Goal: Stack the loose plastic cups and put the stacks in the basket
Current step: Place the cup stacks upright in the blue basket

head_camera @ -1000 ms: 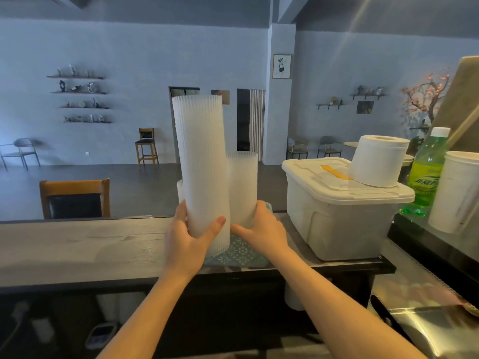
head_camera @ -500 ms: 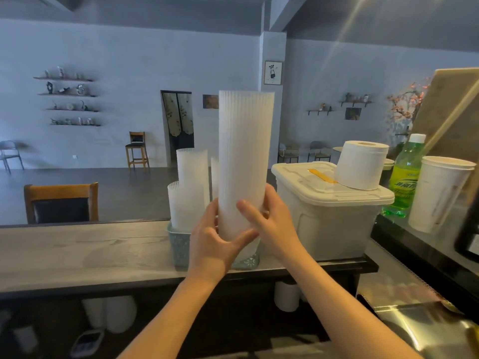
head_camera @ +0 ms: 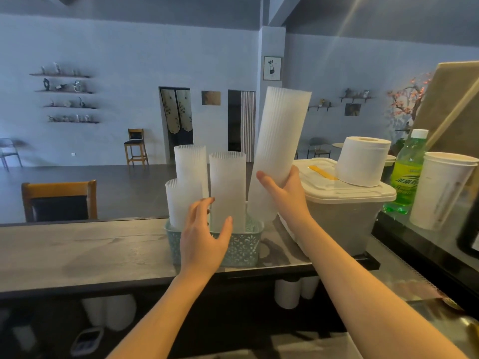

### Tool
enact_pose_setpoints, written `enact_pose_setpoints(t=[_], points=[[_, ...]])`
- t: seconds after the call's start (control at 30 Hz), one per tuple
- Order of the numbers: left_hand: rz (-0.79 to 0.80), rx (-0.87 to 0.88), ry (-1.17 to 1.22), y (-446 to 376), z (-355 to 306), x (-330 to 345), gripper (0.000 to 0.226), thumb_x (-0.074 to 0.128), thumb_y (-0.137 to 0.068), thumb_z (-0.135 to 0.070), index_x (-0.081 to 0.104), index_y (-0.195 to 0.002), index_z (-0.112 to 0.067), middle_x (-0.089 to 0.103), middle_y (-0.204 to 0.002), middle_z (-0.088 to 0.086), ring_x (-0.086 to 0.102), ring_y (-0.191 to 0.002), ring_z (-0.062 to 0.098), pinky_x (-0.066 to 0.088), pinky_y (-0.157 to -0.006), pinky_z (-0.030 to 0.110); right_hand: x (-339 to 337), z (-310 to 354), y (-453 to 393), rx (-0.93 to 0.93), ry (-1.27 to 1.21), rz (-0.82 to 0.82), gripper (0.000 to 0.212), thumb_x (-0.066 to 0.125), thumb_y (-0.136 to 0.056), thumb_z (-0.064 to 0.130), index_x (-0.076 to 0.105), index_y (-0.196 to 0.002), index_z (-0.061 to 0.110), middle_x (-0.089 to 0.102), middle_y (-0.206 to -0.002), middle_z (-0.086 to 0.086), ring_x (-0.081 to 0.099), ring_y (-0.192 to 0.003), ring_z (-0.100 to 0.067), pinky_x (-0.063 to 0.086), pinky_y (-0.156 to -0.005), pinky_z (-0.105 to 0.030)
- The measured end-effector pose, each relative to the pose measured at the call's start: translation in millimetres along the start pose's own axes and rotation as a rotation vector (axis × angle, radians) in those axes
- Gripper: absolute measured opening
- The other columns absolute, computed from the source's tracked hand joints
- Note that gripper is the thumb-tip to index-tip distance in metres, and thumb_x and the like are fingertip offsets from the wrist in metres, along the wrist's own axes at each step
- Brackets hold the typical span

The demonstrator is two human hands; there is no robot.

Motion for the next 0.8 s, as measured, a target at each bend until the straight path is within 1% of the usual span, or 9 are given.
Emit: enact_pose_setpoints(t=[0.07, 0.17, 0.2, 0.27, 0.3, 0.37, 0.47, 0.67, 0.8], points=[[-0.003, 0.051, -0.064, -1.7, 1.8, 1.3, 0.051, 0.071, -0.086, -0.030, 0.050, -0.131, -0.017, 0.049, -0.128, -0.005, 0.053, -0.111, 0.010, 0.040, -0.078, 0.008, 6.1, -7.6, -8.9, 0.017, -0.020, -0.010, 0.060, 0.076, -0.084, 0.042, 0.039, -0.128, 0.023, 0.059, -0.115, 0.005, 0.062, -0.103, -0.015, 0.057, -0.084, -0.040], [0.013, 0.067, -0.138, -5.6, 1.5, 3.8, 0.057, 0.073, -0.084, -0.032, 0.048, -0.133, -0.017, 0.048, -0.126, -0.004, 0.051, -0.105, 0.006, 0.035, -0.067, 0.003, 16.8, -15.0, -18.2, 0.027, -0.045, 0.005, 0.059, 0.075, -0.086, 0.037, 0.037, -0.129, 0.021, 0.057, -0.116, 0.004, 0.061, -0.105, -0.016, 0.054, -0.081, -0.034], [0.017, 0.049, -0.154, -6.8, 2.5, 4.9, 0.058, 0.073, -0.084, -0.034, 0.047, -0.133, -0.017, 0.050, -0.121, -0.005, 0.051, -0.100, 0.005, 0.033, -0.063, 0.003, 20.6, -17.2, -20.8, 0.026, -0.045, 0.021, 0.058, 0.075, -0.087, 0.035, 0.036, -0.127, 0.021, 0.057, -0.115, 0.005, 0.060, -0.105, -0.014, 0.054, -0.080, -0.031], [0.030, 0.003, -0.192, -7.4, 6.0, 6.7, 0.060, 0.075, -0.082, -0.037, 0.048, -0.132, -0.018, 0.051, -0.100, -0.009, 0.051, -0.086, 0.004, 0.028, -0.058, 0.006, 27.0, -20.2, -24.1, 0.032, -0.041, 0.051, 0.056, 0.075, -0.087, 0.033, 0.035, -0.125, 0.023, 0.056, -0.113, 0.008, 0.059, -0.103, -0.011, 0.053, -0.078, -0.028], [0.036, -0.013, -0.209, -7.3, 8.2, 7.4, 0.060, 0.076, -0.081, -0.037, 0.048, -0.131, -0.019, 0.049, -0.091, -0.011, 0.050, -0.079, 0.004, 0.025, -0.056, 0.007, 29.7, -21.9, -26.1, 0.038, -0.041, 0.061, 0.057, 0.075, -0.087, 0.032, 0.035, -0.126, 0.022, 0.055, -0.113, 0.008, 0.059, -0.104, -0.011, 0.053, -0.079, -0.029], [0.042, -0.044, -0.220, -6.9, 13.9, 8.4, 0.063, 0.078, -0.079, -0.038, 0.047, -0.131, -0.019, 0.046, -0.086, -0.012, 0.049, -0.074, 0.004, 0.024, -0.055, 0.008, 34.7, -24.3, -29.3, 0.050, -0.045, 0.073, 0.062, 0.076, -0.086, 0.032, 0.035, -0.132, 0.019, 0.055, -0.116, 0.006, 0.059, -0.105, -0.012, 0.053, -0.084, -0.033], [0.039, -0.078, -0.218, -6.8, 19.5, 7.9, 0.068, 0.078, -0.080, -0.039, 0.042, -0.134, -0.018, 0.047, -0.087, -0.010, 0.050, -0.075, 0.004, 0.024, -0.055, 0.009, 40.9, -33.0, -34.0, 0.068, -0.043, 0.096, 0.069, 0.077, -0.084, 0.035, 0.035, -0.137, 0.019, 0.057, -0.120, 0.005, 0.060, -0.107, -0.012, 0.055, -0.088, -0.035], [0.034, -0.079, -0.236, -9.0, 25.0, 7.5, 0.067, 0.076, -0.080, -0.042, 0.041, -0.132, -0.019, 0.050, -0.090, -0.009, 0.053, -0.076, 0.004, 0.021, -0.055, 0.008, 47.5, -67.8, -31.9, 0.147, 0.067, 0.222, 0.065, 0.078, -0.082, 0.043, 0.036, -0.127, 0.021, 0.055, -0.117, 0.009, 0.059, -0.111, -0.016, 0.055, -0.091, -0.039], [0.055, -0.052, -0.230, -8.5, 28.2, 8.9, 0.065, 0.077, -0.079, -0.042, 0.043, -0.129, -0.019, 0.054, -0.105, -0.007, 0.056, -0.081, 0.005, 0.024, -0.055, 0.006, 44.6, -72.4, -33.1, 0.126, 0.086, 0.275, 0.071, 0.076, -0.084, 0.044, 0.031, -0.135, 0.022, 0.052, -0.123, 0.009, 0.057, -0.116, -0.016, 0.054, -0.096, -0.041]])
Point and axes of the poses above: each hand's wrist, its own y-axis away from the middle knuckle, its own x-axis out of the palm, z = x × y, the point moved 3 cm from there along -y, towards the middle knuckle
